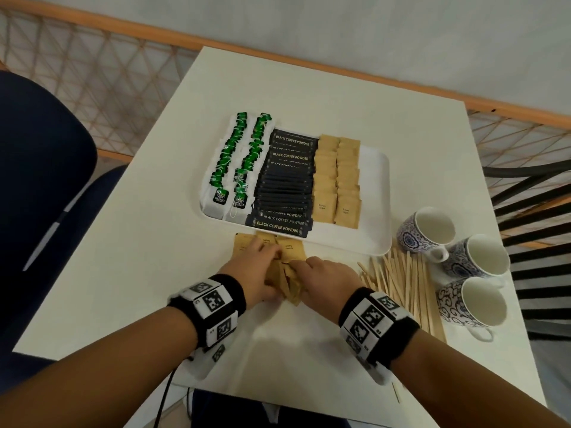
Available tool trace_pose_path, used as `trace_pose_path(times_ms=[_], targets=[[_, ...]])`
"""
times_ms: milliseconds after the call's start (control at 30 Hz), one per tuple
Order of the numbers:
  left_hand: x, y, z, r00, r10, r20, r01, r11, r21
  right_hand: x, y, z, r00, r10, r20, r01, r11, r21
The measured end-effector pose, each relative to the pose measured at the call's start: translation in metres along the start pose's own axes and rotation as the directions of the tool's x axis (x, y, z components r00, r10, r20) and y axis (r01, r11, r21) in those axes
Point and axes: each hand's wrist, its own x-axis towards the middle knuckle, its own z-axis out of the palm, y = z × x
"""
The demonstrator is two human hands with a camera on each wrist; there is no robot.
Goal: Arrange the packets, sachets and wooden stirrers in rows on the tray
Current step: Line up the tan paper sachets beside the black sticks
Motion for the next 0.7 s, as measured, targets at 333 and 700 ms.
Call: trace_pose_path(times_ms=[333, 700], targets=[[0.012, 0.023, 0.007, 0.995, -0.087, -0.04, 0.094, 0.977, 0.191, -0.003, 0.015, -0.005, 0.989, 0.116, -0.09, -0.097, 0.977, 0.191], [0.017, 0.023, 0.005, 0.995, -0.093, 0.044, 0.099, 0.977, -0.19, -0.004, 0.028, 0.0, 0.966, 0.204, -0.162, -0.107, 0.879, 0.465]])
